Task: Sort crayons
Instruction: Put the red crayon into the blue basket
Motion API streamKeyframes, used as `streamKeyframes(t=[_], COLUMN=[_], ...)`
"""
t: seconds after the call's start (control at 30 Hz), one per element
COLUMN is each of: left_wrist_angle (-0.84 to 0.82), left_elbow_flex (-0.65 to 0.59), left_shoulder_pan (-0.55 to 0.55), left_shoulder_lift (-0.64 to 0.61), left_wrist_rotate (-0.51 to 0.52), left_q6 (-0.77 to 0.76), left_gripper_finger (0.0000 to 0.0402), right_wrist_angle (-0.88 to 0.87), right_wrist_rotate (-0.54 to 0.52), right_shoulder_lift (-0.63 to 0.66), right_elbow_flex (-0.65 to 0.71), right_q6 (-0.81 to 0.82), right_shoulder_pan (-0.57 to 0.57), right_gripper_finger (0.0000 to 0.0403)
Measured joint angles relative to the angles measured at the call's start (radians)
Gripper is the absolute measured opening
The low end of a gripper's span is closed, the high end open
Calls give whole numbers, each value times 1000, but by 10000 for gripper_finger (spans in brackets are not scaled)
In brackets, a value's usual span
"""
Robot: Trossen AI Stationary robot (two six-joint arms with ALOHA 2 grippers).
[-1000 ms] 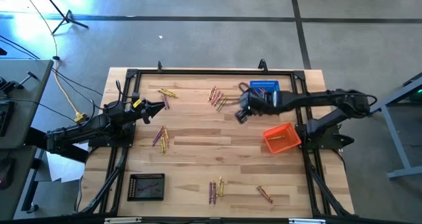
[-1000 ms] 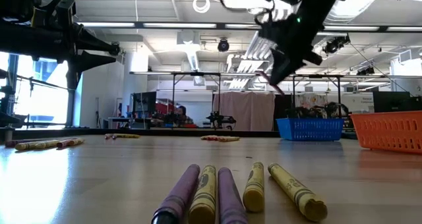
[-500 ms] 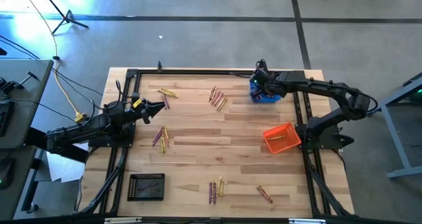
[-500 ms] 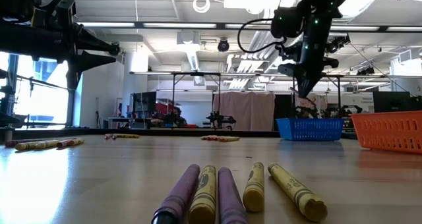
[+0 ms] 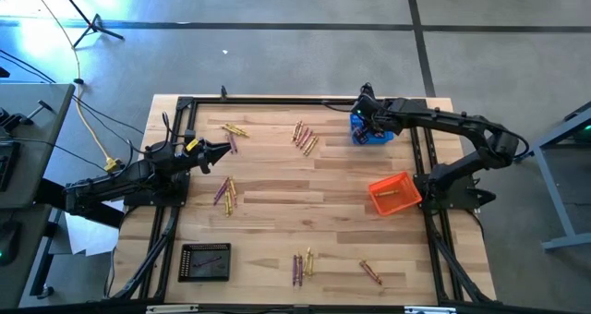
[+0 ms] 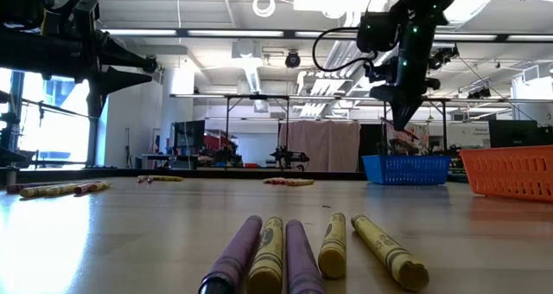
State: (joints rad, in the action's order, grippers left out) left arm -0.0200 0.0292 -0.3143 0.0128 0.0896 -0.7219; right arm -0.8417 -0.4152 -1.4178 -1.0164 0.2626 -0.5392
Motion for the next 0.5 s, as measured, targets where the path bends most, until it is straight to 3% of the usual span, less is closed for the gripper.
streamKeyframes(t=[0.5], left_wrist_angle=[0], left_elbow_flex=[0], left_shoulder_pan=[0], left_shoulder_lift=[0], left_wrist_rotate=[0], left_q6=[0], left_gripper_finger=[106], right_wrist_angle=[6], right_wrist_rotate=[0], right_shoulder_lift=[0], right_elbow_flex=[0], right_q6=[-138], right_shoulder_pan=[-4], right_gripper_finger=[12])
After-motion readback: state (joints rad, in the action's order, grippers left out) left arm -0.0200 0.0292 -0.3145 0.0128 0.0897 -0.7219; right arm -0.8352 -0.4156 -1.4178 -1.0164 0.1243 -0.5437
